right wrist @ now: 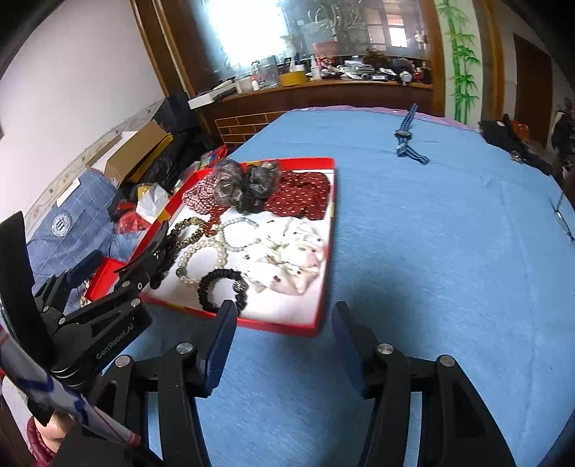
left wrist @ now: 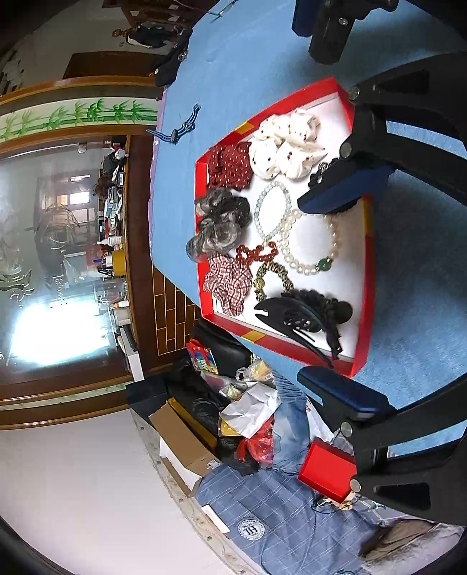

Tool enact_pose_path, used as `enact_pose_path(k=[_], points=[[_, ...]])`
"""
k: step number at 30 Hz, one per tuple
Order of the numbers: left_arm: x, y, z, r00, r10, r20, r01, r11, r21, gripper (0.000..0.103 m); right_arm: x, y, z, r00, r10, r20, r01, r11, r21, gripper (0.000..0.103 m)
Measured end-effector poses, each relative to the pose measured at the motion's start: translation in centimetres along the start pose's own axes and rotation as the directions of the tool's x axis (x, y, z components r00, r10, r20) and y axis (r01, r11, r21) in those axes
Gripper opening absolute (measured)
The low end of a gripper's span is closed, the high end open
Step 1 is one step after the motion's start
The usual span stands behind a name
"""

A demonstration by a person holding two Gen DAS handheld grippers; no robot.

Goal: Organize jewelry

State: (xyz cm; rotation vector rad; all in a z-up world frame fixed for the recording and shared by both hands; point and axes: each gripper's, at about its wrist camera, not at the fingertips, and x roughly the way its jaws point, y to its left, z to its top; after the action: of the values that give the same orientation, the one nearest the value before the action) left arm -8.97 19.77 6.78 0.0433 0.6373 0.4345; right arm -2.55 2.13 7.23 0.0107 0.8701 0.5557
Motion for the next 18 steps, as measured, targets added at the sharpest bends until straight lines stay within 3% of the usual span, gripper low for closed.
enact_pose_path(k=[9,18], points=[[-2.7,-1.0,-1.5,0.999,0.018,0.038,-0.018,1.0,-0.009,0.096,-2.9,-0.9,-2.0,0.994,-0.092,0.061,0.091,0.996,0.009,0.092],[-6.0,-0.4,-3.4,0.993,0.098,0.058,-0.098,0.995,0.004,0.1,-5.0,0.3,-4.5,0.987,-0.143,0.072,0.143,0.99,0.006,0.093]])
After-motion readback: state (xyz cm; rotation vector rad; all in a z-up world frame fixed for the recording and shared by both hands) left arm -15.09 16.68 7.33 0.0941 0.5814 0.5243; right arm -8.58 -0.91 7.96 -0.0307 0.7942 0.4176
